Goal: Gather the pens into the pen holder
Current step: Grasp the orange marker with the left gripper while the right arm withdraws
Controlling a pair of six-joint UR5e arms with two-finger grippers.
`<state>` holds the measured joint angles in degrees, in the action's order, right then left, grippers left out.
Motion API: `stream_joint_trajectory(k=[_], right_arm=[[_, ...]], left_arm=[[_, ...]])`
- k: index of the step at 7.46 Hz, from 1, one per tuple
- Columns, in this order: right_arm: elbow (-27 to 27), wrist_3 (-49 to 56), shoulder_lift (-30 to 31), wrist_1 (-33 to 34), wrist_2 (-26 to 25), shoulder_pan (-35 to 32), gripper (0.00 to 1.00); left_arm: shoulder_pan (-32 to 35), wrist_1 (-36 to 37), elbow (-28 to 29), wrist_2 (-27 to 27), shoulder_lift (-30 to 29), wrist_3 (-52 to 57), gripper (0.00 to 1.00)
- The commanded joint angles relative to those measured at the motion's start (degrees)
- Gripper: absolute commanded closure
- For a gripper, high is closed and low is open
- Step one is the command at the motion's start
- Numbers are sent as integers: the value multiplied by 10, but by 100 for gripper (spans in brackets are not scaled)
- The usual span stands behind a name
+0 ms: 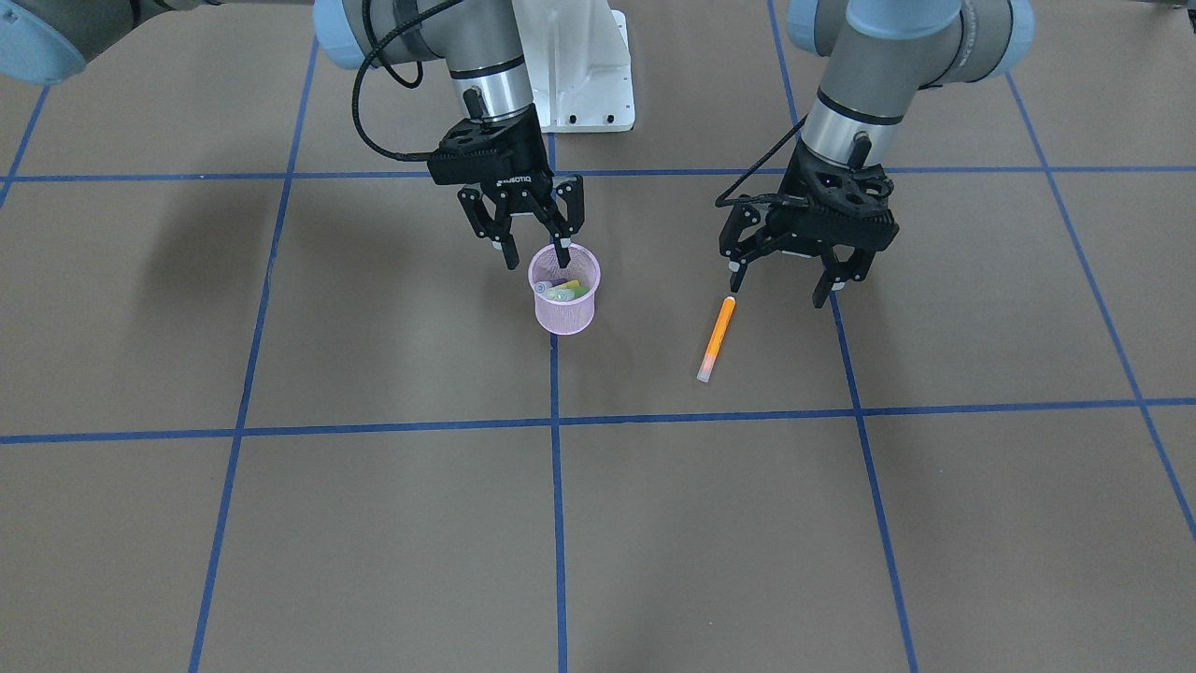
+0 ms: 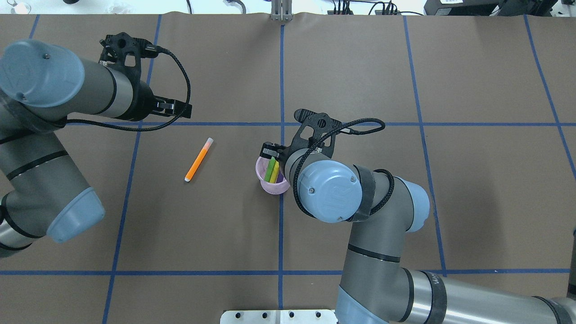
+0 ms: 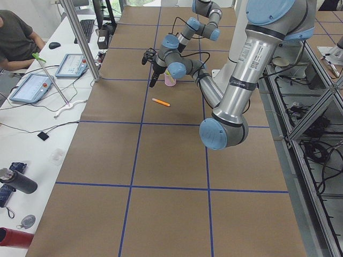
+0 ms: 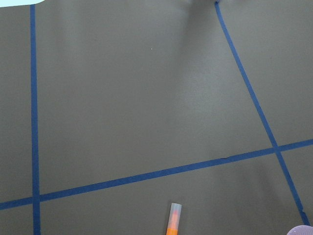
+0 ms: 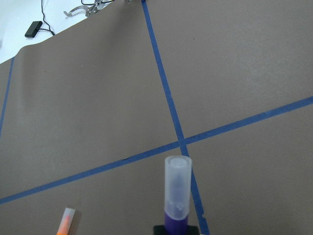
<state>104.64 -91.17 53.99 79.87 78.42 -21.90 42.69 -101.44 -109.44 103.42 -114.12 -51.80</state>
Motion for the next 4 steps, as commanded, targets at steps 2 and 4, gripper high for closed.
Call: stream_joint_trajectory(k=[2,4], right_arm=[[10,160,69,9,250,-159,1],[-26,317,125,6,374,-258,1]], left_arm=[[-1,7,142,0,-83,81,6],[2,13,232,42,-125,190,7]])
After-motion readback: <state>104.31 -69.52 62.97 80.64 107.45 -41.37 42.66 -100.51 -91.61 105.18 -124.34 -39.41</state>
